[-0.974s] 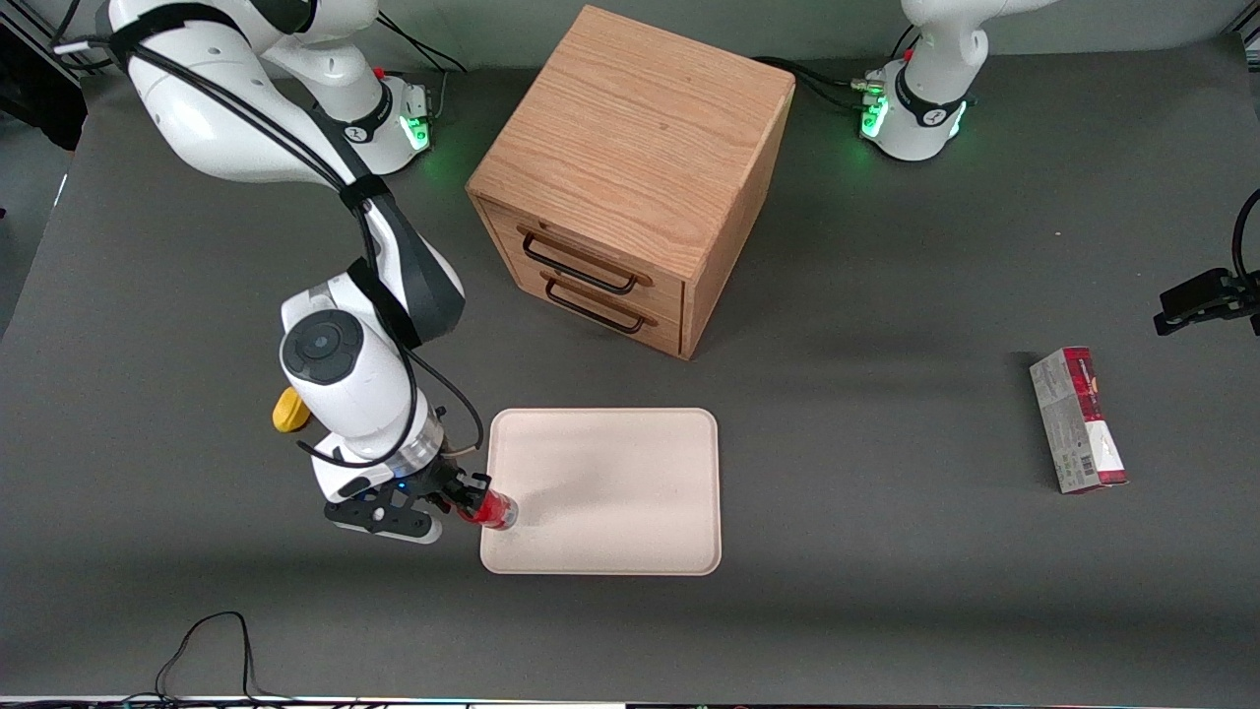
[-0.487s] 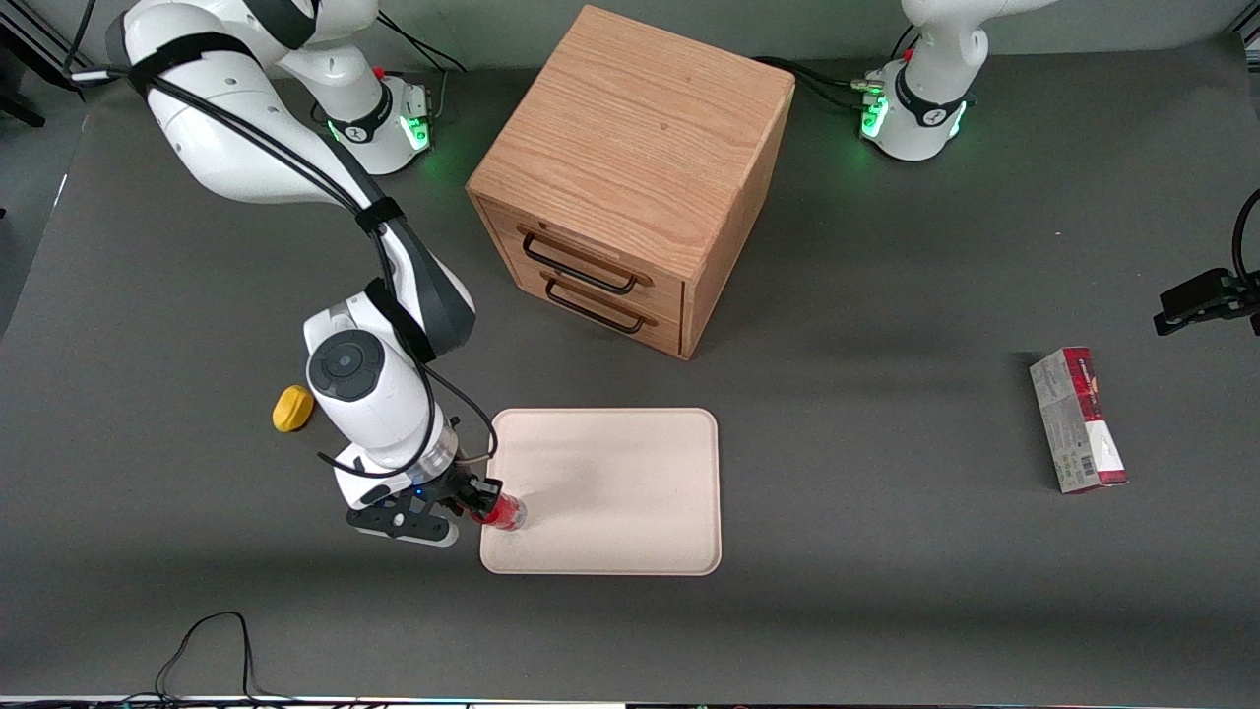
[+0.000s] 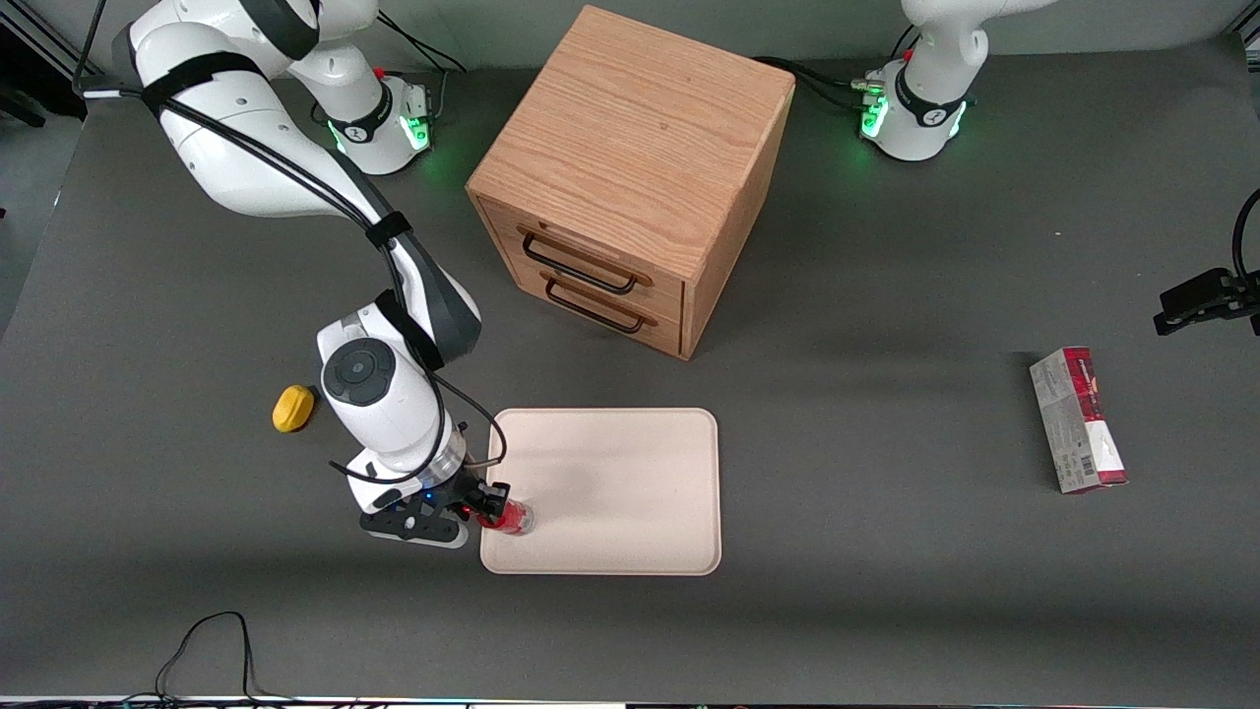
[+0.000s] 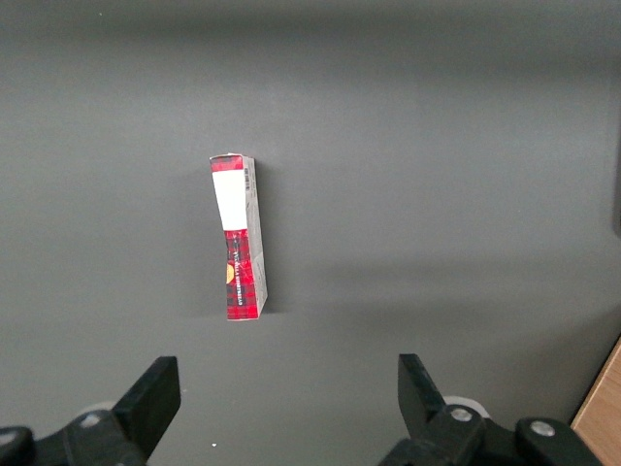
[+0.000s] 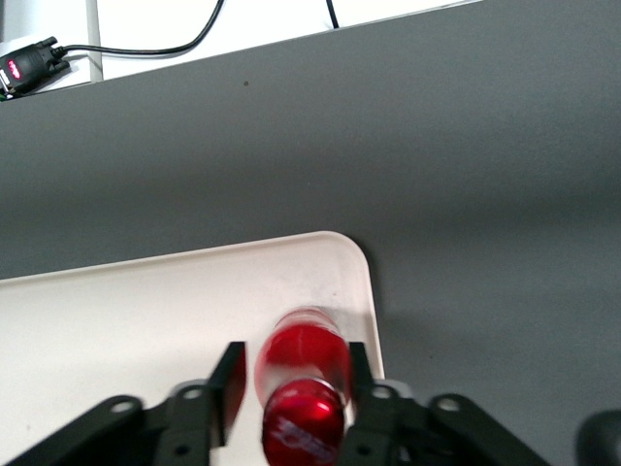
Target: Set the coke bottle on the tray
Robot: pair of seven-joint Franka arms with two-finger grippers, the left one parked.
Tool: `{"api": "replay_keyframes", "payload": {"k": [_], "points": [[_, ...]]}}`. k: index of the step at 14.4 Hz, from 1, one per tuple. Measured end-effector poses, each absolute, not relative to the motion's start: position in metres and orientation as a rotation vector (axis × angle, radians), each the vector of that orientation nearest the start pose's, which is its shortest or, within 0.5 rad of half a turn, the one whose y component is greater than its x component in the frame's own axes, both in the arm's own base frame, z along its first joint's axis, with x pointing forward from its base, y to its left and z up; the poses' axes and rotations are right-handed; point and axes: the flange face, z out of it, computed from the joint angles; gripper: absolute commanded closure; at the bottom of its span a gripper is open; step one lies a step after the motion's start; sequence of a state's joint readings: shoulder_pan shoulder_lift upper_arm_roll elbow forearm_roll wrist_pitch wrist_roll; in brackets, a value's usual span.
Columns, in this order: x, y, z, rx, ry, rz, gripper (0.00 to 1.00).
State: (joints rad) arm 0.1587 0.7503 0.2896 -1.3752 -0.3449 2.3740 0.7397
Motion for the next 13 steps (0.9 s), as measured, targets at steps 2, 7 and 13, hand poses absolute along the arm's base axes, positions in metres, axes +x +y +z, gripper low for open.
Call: {"api": "replay_keyframes", "payload": {"k": [2,7,13], "points": [[0.706,0.278,0.313,-3.01,0.266,-0.442,0.0],[0.702,0.277,0.36,-3.033,0.245,-0.476,0.0],[0.676,0.2,0.475,-3.182,0.023,-0.248,0.0]]}}
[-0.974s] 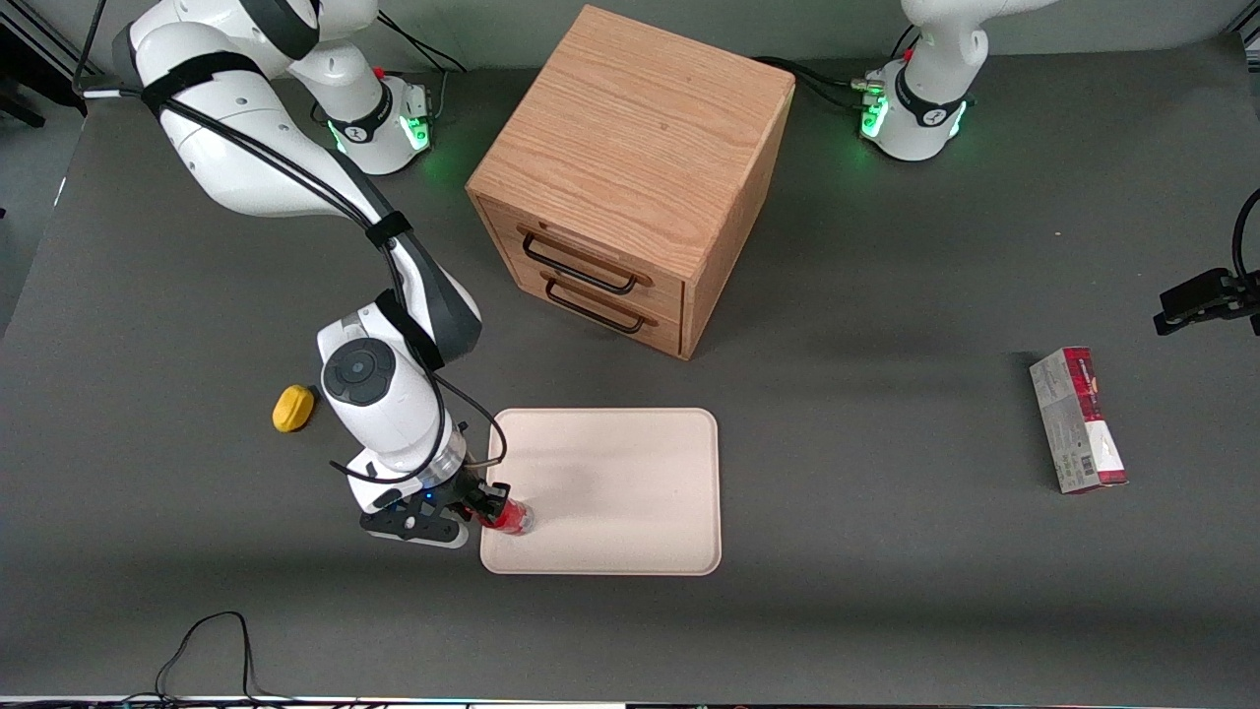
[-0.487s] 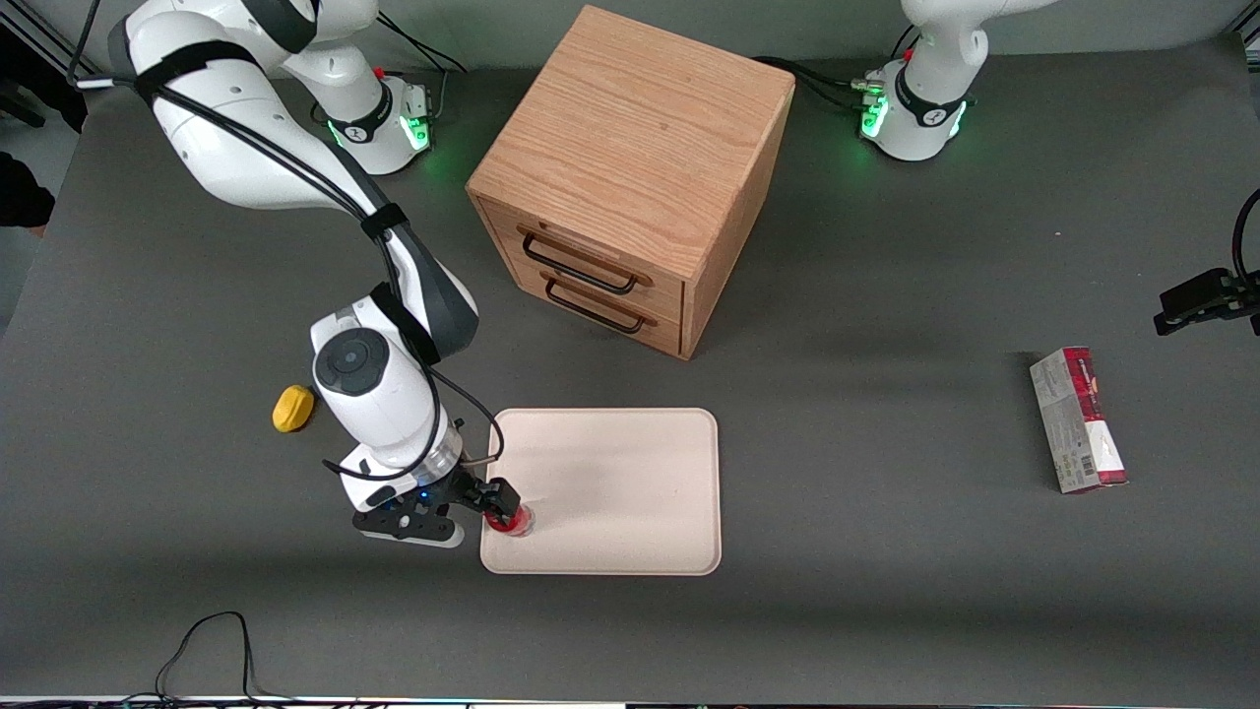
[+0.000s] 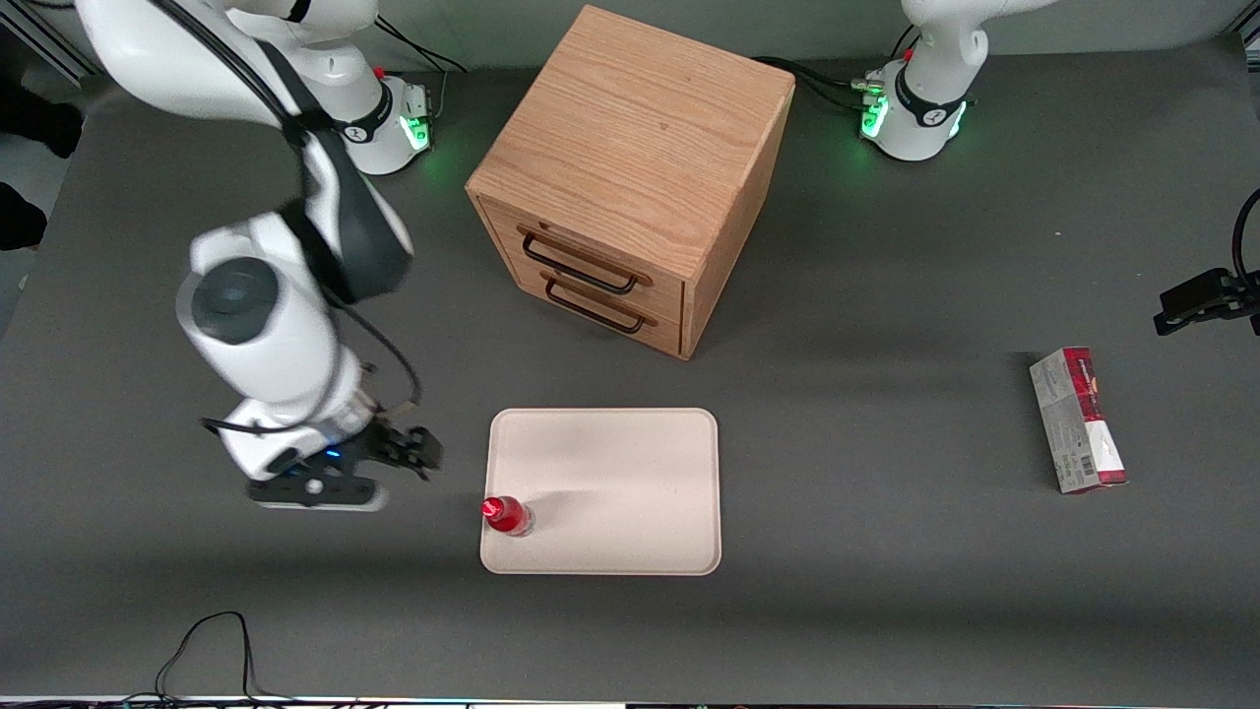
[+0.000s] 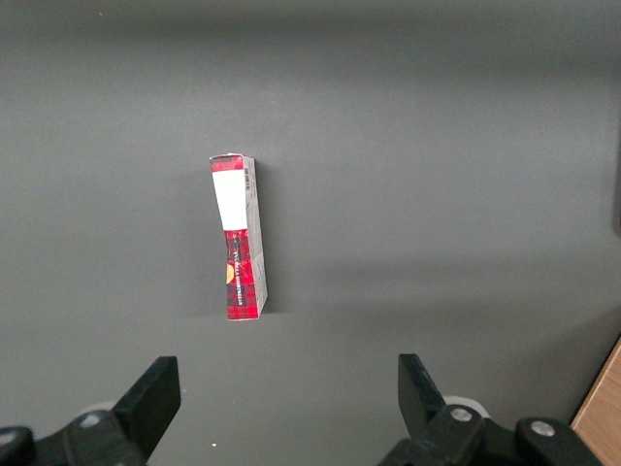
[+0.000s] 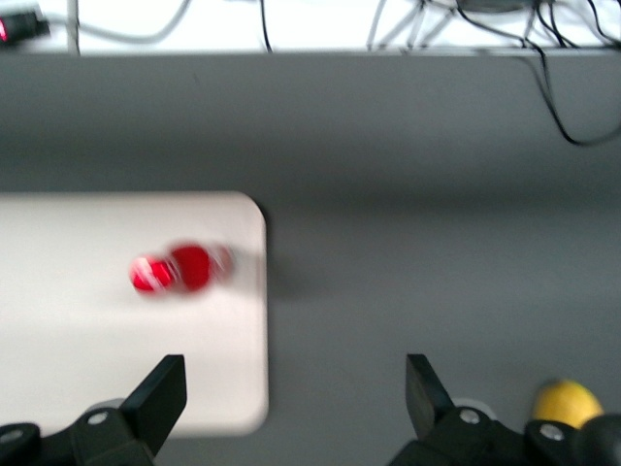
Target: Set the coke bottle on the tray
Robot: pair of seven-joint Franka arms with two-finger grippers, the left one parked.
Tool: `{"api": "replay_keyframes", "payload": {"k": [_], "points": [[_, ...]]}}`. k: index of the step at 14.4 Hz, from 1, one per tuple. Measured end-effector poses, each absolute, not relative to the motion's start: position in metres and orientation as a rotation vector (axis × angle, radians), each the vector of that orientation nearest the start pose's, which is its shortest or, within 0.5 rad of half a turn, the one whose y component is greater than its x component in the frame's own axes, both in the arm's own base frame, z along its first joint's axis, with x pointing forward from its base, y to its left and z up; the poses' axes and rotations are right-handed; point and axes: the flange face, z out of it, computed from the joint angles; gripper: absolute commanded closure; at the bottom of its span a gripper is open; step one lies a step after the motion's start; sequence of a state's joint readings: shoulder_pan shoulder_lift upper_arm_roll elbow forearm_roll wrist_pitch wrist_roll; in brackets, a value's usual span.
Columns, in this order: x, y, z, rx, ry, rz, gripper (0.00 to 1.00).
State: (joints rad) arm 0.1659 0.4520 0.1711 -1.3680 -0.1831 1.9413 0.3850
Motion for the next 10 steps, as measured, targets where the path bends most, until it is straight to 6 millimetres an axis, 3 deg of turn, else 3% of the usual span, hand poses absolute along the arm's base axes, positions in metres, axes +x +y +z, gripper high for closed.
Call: {"api": "replay_keyframes", "payload": {"k": [3,6,8,10], "points": [[0.645,0.112,0.532,-3.158,-0.082,-0.131,0.0],[0.587,0.046,0.578,-3.145,-0.057,-0.077,0.0],[0.554,0.032,0.597,-3.136,-0.035,-0.039,0.0],[0.537,0.03,0.607,-3.13,-0.037,-0.025,0.0]]}}
